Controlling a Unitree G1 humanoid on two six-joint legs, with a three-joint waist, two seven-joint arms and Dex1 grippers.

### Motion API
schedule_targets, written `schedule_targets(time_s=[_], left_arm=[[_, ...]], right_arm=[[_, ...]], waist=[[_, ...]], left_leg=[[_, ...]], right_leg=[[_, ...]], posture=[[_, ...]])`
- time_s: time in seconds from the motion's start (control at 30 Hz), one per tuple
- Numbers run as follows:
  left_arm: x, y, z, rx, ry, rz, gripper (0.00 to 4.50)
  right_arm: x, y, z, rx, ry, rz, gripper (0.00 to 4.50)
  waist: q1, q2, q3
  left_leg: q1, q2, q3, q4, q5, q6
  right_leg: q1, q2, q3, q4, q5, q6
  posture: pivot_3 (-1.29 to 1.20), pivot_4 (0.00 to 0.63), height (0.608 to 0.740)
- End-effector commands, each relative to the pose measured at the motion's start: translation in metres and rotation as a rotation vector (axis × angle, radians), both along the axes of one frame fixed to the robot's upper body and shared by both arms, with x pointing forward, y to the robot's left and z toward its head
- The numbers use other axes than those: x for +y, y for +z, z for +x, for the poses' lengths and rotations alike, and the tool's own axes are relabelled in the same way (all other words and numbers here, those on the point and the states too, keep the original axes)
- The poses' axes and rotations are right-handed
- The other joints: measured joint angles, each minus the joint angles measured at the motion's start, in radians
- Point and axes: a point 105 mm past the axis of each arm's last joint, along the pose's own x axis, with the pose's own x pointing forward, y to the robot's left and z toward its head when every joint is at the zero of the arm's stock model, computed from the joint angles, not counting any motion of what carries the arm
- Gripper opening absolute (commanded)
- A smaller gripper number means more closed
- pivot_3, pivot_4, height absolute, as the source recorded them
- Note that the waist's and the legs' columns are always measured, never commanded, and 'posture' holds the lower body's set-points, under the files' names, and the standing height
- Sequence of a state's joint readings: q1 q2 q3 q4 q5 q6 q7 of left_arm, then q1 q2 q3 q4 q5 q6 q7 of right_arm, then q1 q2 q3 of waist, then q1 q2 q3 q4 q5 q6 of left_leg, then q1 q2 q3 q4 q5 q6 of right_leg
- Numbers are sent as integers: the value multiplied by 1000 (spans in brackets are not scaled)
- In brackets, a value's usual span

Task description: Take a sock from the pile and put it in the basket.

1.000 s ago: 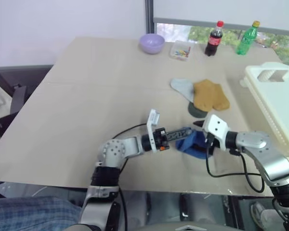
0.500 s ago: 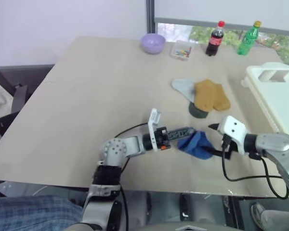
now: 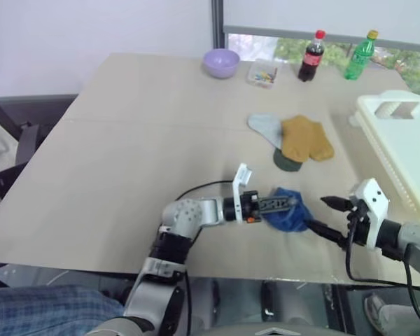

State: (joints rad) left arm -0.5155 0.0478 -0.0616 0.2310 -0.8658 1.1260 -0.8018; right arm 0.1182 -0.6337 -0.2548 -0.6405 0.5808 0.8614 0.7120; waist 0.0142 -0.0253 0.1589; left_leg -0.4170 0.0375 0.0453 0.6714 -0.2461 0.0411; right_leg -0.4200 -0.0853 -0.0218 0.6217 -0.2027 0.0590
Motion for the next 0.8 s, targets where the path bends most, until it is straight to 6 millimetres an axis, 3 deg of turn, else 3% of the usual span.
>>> schedule_targets(time_s=[0.03, 0.3, 0.67, 0.8], left_arm=[[-2, 11, 3, -14, -8, -46, 3200], [-2, 8, 3, -11, -7, -42, 3200], [-3, 11, 7, 31, 14, -91, 3200], [-4, 12, 8, 32, 10, -92, 3200]], right_arm=[[14, 11, 3, -38, 14, 48, 4412], [22, 9, 14, 3, -12, 117, 4412], [37, 29, -9, 8, 82, 230, 4412], [35, 23, -3, 31, 31, 195, 4412]], waist=[[-1, 0, 0], [1, 0, 0], [0, 0, 0], [0, 0, 0]], left_leg=[[0, 0, 0, 0, 0, 0], [-1, 0, 0, 0, 0, 0], [0, 0, -1, 0, 0, 0], [0, 0, -1, 0, 0, 0]], right_leg=[[0, 0, 0, 0, 0, 0], [0, 0, 0, 0, 1, -2], [0, 0, 0, 0, 1, -1], [0, 0, 0, 0, 1, -1]], posture=[[0, 150, 730], [0, 150, 730], [0, 150, 730], [0, 150, 730]])
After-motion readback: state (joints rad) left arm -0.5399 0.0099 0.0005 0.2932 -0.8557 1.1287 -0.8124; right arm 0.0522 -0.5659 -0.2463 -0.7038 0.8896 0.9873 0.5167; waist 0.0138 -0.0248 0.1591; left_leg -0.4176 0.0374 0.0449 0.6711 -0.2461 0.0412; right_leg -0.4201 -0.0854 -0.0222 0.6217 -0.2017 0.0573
